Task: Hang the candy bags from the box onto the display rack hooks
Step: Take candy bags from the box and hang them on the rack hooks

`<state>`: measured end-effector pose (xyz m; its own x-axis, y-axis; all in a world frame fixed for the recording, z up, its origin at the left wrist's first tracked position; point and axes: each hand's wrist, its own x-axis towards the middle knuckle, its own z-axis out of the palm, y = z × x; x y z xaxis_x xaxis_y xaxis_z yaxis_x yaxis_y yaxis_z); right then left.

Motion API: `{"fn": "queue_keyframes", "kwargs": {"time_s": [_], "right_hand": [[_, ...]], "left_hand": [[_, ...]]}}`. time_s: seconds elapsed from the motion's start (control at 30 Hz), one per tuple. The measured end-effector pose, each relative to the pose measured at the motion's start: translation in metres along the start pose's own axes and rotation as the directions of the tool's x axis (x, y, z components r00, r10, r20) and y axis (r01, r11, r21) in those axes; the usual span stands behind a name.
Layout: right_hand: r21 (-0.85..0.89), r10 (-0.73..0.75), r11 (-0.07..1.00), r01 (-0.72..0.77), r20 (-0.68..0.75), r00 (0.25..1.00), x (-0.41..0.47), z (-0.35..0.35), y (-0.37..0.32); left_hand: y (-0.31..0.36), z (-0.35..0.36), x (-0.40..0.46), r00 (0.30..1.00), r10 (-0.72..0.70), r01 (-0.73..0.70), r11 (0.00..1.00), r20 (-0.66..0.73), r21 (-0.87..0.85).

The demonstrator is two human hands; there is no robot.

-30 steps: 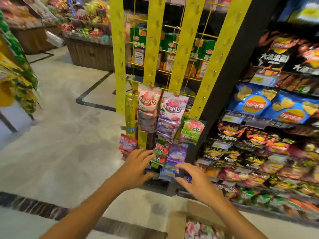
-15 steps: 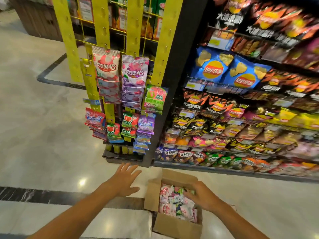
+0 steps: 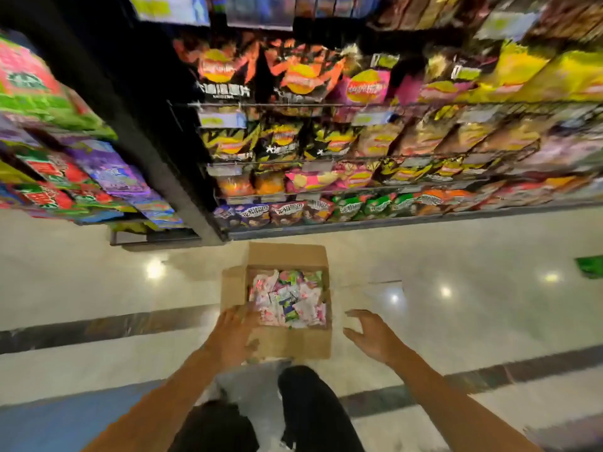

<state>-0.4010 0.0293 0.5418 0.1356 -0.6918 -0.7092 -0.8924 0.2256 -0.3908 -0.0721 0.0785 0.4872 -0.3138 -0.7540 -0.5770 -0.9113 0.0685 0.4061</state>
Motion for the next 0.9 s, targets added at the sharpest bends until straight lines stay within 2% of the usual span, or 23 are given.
{"fn": "queue_keyframes", "kwargs": {"time_s": [0.2, 0.4, 0.5, 0.67, 0.9], "right_hand": [[0.018, 0.064, 0.998, -0.066, 0.102, 0.993, 0.083, 0.055, 0.063], [0.054, 0.140, 0.987, -0.148, 0.135, 0.981, 0.192, 0.162, 0.124], [0.102, 0.153, 0.981, -0.167, 0.131, 0.979, 0.249, 0.225, 0.151], [0.219, 0.016, 0.975, -0.046, 0.139, 0.990, 0.351, 0.317, 0.176], [0.131, 0.001, 0.991, -0.022, 0.161, 0.987, 0.483, 0.401, 0.181]], "left_hand": [[-0.016, 0.071, 0.063, 0.999, -0.035, 0.037, 0.995, 0.018, -0.088], [-0.088, 0.171, 0.148, 0.993, -0.021, 0.016, 0.999, 0.115, 0.044], [-0.125, 0.226, 0.189, 0.988, -0.018, 0.012, 0.999, 0.153, 0.037], [-0.176, 0.292, 0.259, 0.976, 0.024, -0.017, 0.999, 0.216, -0.034], [-0.222, 0.353, 0.361, 0.979, 0.010, 0.011, 0.995, 0.206, -0.101]]}}
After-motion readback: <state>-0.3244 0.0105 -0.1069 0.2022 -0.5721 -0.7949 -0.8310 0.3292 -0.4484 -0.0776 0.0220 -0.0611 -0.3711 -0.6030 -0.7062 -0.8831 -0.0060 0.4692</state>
